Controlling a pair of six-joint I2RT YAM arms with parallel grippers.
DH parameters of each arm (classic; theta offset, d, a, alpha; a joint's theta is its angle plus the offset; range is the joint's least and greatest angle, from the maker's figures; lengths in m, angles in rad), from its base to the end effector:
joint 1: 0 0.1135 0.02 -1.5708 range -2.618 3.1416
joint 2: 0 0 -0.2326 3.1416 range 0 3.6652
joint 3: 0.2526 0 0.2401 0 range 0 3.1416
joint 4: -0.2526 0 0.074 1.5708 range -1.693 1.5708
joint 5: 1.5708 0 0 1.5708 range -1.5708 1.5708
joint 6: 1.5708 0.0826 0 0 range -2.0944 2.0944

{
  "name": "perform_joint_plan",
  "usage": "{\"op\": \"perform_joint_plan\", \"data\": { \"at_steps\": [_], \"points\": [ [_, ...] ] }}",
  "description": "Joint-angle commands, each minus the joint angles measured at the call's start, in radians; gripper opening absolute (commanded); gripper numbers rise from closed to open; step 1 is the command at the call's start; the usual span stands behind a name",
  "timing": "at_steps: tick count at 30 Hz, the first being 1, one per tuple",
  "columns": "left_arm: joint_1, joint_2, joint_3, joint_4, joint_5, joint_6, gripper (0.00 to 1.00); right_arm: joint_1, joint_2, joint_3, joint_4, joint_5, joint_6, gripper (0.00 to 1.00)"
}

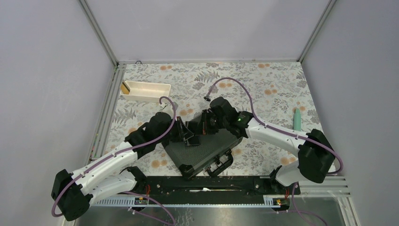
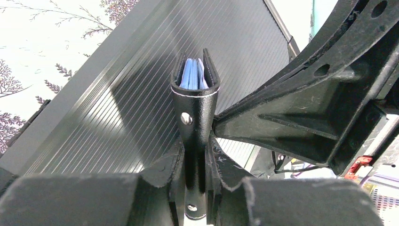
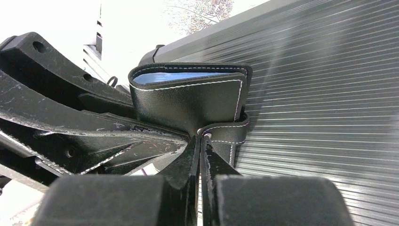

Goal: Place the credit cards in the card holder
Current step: Close the card holder at the center of the board.

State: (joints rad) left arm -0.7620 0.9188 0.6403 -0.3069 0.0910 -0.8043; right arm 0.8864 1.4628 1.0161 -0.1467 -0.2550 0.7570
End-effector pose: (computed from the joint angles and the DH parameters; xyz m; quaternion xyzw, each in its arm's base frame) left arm 0.1750 -0.1774 0.2058 0.0029 0.8804 -0.3618 0.3066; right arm 0.2103 0.2907 0.2124 -0.1162 0.8701 0.4175 0.2349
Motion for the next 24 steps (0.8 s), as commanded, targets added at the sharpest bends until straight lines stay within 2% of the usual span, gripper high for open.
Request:
{"op": "perform_joint_plan", "data": {
  "at_steps": [1, 14, 24],
  "points": [
    [-0.031, -0.009, 0.037, 0.297, 0.143, -0.018, 0.0, 0.083, 0.061, 0.052, 0.126, -0.079, 0.043, 0.0],
    [-0.031, -0.018, 0.012, 0.374, 0.183, -0.021, 0.0, 0.088, 0.086, 0.053, 0.17, -0.107, 0.059, 0.0],
    [-0.031, -0.03, 0.019, 0.367, 0.212, 0.022, 0.0, 0.088, 0.116, 0.085, 0.165, -0.166, 0.026, 0.0]
  ]
}}
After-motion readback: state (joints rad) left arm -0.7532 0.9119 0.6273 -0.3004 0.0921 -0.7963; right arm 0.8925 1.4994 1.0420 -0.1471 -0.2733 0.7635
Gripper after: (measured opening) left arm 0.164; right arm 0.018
